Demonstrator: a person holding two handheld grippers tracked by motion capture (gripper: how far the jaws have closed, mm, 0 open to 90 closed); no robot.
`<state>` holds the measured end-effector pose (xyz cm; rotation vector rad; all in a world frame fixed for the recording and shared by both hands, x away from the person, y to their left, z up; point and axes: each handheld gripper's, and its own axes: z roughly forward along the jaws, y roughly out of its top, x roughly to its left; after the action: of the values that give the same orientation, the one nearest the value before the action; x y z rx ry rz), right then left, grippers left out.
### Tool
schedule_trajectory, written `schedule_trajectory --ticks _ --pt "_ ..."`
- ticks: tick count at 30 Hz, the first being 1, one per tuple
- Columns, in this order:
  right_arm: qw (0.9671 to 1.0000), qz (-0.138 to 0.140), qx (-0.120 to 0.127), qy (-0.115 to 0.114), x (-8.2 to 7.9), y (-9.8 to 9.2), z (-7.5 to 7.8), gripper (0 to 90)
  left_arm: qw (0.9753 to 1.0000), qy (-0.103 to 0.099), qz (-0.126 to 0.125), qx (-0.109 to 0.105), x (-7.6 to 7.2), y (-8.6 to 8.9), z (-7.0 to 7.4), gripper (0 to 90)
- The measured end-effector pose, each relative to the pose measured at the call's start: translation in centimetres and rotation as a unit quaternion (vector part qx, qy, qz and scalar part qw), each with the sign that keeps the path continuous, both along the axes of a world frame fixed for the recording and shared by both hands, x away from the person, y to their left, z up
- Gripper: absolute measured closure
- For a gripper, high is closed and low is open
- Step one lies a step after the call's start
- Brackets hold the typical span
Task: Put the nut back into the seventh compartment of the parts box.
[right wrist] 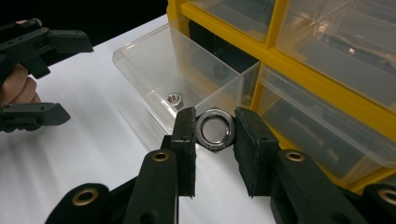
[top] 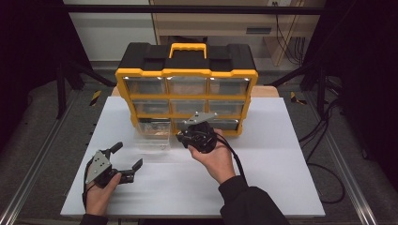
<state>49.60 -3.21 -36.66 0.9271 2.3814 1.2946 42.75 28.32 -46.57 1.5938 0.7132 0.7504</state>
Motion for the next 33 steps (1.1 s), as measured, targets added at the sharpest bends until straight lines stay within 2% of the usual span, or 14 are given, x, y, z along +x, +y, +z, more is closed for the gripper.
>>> schedule_trajectory --ticks 18,33 --pt "0.9999 0.008 -0.002 -0.014 0.9 1.5 1.7 69.9 1.0000 0.000 0.000 0.000 0.0 0.1 0.0 2.3" --pt "0.9994 0.021 -0.018 -0.021 1.6 3.3 2.6 69.8 1.0000 -0.001 0.001 0.000 0.0 0.1 0.0 2.3"
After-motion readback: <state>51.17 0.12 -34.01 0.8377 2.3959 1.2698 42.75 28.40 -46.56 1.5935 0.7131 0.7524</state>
